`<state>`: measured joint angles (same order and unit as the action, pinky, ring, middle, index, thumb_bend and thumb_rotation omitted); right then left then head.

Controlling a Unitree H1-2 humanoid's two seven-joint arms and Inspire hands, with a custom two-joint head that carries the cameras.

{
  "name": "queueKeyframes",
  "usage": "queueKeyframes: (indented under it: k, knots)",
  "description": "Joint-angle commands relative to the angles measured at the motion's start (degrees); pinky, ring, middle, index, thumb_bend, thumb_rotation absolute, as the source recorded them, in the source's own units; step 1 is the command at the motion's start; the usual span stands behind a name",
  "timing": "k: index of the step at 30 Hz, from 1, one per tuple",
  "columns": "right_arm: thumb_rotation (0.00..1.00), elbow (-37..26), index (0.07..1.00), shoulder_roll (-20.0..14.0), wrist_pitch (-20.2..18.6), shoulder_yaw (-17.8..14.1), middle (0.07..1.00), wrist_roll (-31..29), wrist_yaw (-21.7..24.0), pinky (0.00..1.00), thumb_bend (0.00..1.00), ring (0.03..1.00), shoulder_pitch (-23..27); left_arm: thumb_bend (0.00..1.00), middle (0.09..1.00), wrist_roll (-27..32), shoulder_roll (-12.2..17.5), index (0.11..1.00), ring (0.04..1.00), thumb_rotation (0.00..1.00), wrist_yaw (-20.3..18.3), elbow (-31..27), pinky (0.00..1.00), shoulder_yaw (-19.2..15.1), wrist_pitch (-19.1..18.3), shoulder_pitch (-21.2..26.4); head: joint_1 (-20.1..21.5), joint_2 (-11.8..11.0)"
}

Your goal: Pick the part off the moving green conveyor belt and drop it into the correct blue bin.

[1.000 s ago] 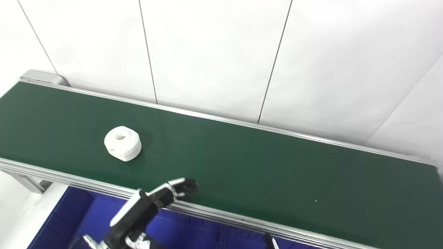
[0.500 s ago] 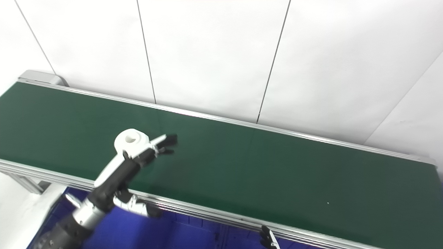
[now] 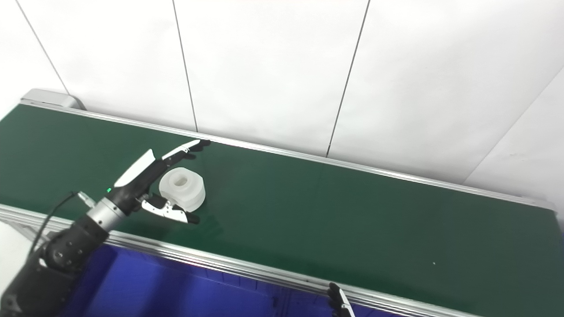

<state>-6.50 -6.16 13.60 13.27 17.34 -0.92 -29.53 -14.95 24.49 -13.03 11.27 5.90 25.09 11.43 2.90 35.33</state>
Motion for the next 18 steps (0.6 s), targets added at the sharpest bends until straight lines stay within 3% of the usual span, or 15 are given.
queueKeyframes:
  k: [1,7,13,18]
  knots:
    - [0.74,-0.6,0.957,0.4,4.1,0.1,0.923,-0.1,-0.9,0.86,0.62,0.9,0.1,0.75,0.962,-0.5,2.5,0.935,0.948,0.29,1.2,0.0,0.9,0.6,1.8,3.4,-0.1,-0.2]
    - [0.75,-0.5,0.951,0.6,4.3,0.0,0.919,0.1,-1.1,0.86,0.62,0.898,0.2,0.79,0.975,-6.2,5.1,0.946,0.959,0.23,1.0,3.8,0.89,2.8,1.2,7.5,-0.3,-0.4]
    - [0.75,-0.2,0.953,0.4,4.8,-0.1,0.92,-0.2,-1.1,0.85,0.62,0.896,0.3,0.85,0.953,-15.9,4.8,0.931,0.962,0.15,4.4,5.9,0.95,4.7,0.7,9.1,-0.5,-0.4]
    - [0.74,-0.5,0.952,0.3,4.6,-0.2,0.915,-0.4,-1.1,0.86,0.62,0.895,0.1,0.92,0.942,-18.4,3.6,0.897,0.957,0.11,5.3,8.2,0.97,6.6,1.0,9.9,-0.7,-0.2]
